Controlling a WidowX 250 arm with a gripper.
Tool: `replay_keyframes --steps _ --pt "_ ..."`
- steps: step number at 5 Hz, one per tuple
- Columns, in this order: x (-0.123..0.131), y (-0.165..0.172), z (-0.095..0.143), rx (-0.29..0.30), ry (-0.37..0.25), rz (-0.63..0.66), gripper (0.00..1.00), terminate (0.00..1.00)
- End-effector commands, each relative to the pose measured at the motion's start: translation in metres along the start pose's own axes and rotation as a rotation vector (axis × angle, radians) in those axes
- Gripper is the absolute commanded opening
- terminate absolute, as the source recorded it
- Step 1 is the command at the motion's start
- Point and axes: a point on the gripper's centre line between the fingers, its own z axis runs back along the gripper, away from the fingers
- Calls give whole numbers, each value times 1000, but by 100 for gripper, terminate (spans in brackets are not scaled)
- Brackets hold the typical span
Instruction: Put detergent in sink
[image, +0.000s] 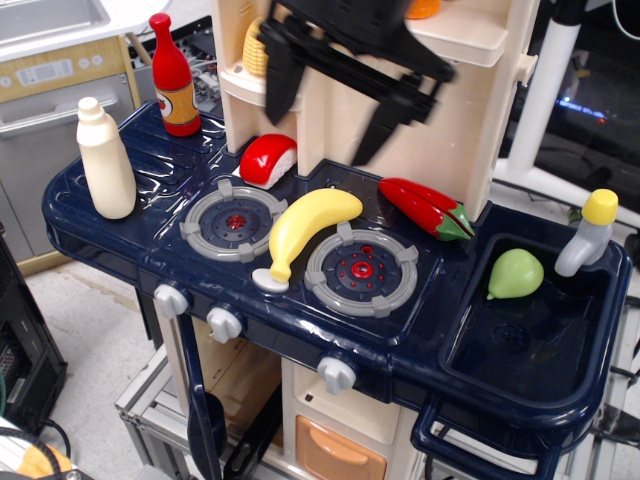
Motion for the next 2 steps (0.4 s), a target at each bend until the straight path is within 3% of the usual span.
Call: replay_keyframes --steps 1,2 --pt "8 87 0 76 -121 183 100 0" --pt "22 129 -10 32 -142 190 100 0"
